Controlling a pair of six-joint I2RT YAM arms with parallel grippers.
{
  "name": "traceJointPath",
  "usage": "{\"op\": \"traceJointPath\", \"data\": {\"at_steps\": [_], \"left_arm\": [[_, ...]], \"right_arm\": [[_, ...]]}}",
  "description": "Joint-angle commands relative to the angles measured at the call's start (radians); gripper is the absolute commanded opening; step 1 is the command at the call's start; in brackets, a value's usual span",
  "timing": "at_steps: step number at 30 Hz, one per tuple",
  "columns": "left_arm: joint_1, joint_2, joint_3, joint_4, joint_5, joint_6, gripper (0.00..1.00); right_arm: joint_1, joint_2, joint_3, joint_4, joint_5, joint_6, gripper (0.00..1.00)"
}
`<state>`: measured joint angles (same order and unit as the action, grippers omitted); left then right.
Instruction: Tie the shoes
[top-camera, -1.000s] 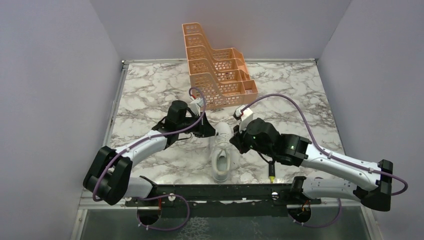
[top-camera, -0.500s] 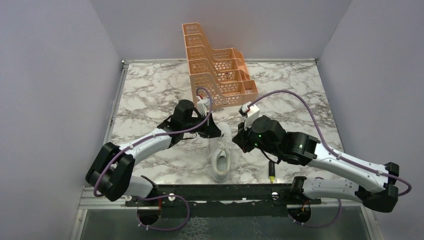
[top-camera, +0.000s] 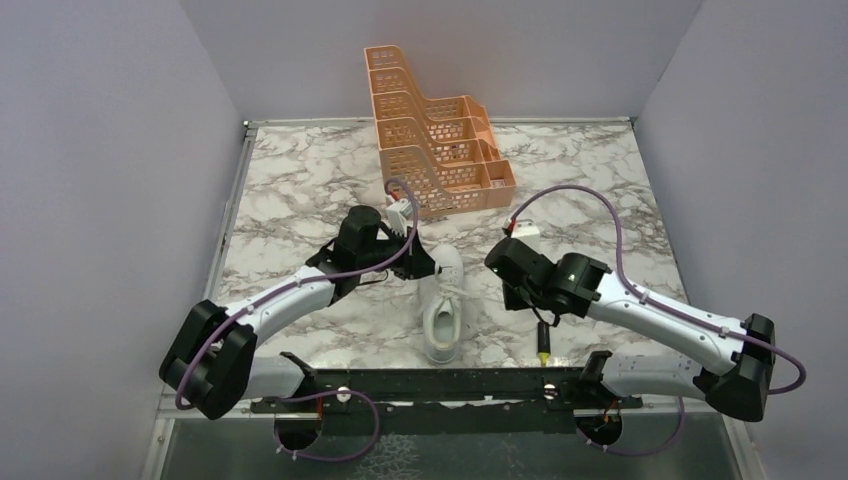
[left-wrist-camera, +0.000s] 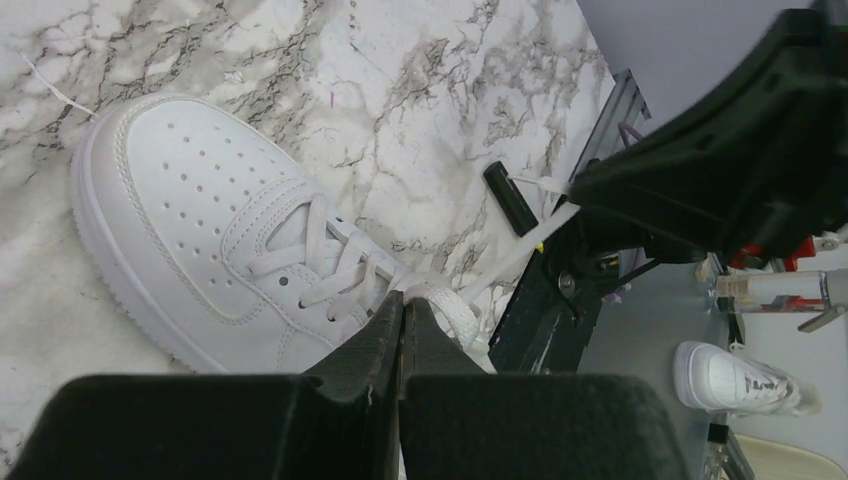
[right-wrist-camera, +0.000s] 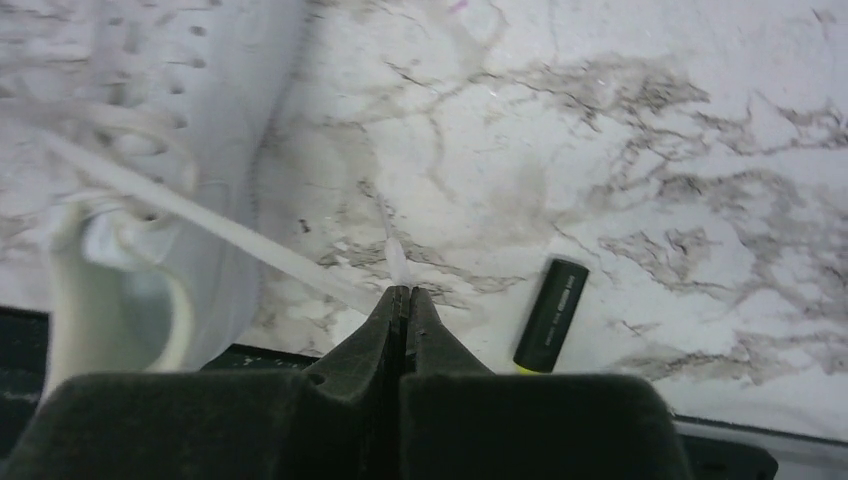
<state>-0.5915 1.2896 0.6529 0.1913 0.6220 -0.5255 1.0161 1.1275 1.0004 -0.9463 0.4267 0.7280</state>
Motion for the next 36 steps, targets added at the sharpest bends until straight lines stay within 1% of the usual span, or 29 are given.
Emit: {"op": "traceJointPath", "data": {"at_steps": [1,5,8,10,12,13,15,17,18,19,20,22,23,24,25,26,27,28,29,31,33,36], "left_arm": [[-0.004,-0.057,-0.019,0.036,-0.029,0.024,0.00],[-0.004,-0.058,-0.022,0.034,-0.010,0.022,0.00],[-0.004,-0.057,-0.021,0.024,0.000,0.033,0.00],[-0.004,-0.060,-0.015,0.001,0.003,0.046,0.00],[-0.003,-0.066,-0.015,-0.005,0.009,0.051,0.00],[-0.004,-0.068,-0.013,-0.015,0.011,0.054,0.00],[-0.004,-0.075,-0.010,-0.024,0.017,0.052,0.00],[-0.004,-0.086,-0.011,-0.023,0.020,0.047,0.00],[-0.004,-0.089,-0.011,-0.025,0.022,0.048,0.00],[-0.004,-0.090,-0.009,-0.029,0.024,0.055,0.00],[-0.004,-0.088,0.001,-0.043,0.027,0.064,0.00],[-0.004,-0.083,0.020,-0.078,0.027,0.087,0.00],[-0.004,-0.081,0.027,-0.088,0.027,0.091,0.00],[-0.004,-0.082,0.027,-0.090,0.027,0.091,0.00],[-0.004,-0.086,0.023,-0.087,0.024,0.089,0.00],[-0.004,-0.092,0.018,-0.078,0.022,0.084,0.00],[-0.004,-0.097,0.012,-0.073,0.020,0.079,0.00],[-0.004,-0.103,0.008,-0.066,0.019,0.076,0.00],[-0.004,-0.107,0.008,-0.064,0.021,0.077,0.00],[-0.004,-0.112,0.007,-0.068,0.022,0.084,0.00],[-0.004,-0.112,0.002,-0.069,0.018,0.083,0.00],[-0.004,-0.111,-0.003,-0.057,0.021,0.065,0.00]], "right_arm": [[-0.075,0.015,-0.083,-0.054,-0.042,0.065,0.01],[-0.105,0.048,-0.153,-0.019,-0.099,0.091,0.01],[-0.113,0.054,-0.206,0.046,-0.155,0.097,0.01],[-0.114,0.055,-0.228,0.108,-0.208,0.050,0.01],[-0.114,0.048,-0.222,0.113,-0.226,0.023,0.01],[-0.114,0.039,-0.214,0.093,-0.231,0.017,0.07],[-0.115,0.002,-0.184,0.056,-0.269,-0.020,0.24],[-0.116,-0.061,-0.173,0.070,-0.396,-0.063,0.46],[-0.116,-0.087,-0.179,0.094,-0.502,-0.075,0.54],[-0.116,-0.113,-0.173,0.110,-0.553,-0.085,0.57],[-0.116,-0.141,-0.153,0.140,-0.572,-0.118,0.60],[-0.122,-0.180,-0.140,0.257,-0.586,-0.259,0.70],[-0.149,-0.184,-0.162,0.338,-0.605,-0.344,0.70],[-0.205,-0.175,-0.208,0.430,-0.669,-0.435,0.68],[-0.293,-0.167,-0.269,0.539,-0.815,-0.551,0.62],[-0.373,-0.168,-0.331,0.670,-0.952,-0.610,0.57],[-0.426,-0.178,-0.388,0.797,-1.050,-0.640,0.55],[-0.469,-0.194,-0.433,0.904,-1.114,-0.663,0.55],[-0.494,-0.203,-0.465,0.985,-1.126,-0.687,0.57],[-0.529,-0.191,-0.496,1.049,-1.128,-0.773,0.62],[-0.586,-0.145,-0.544,1.144,-1.234,-0.852,0.62],[-0.652,-0.043,-0.583,1.270,-1.384,-0.886,0.61]]}}
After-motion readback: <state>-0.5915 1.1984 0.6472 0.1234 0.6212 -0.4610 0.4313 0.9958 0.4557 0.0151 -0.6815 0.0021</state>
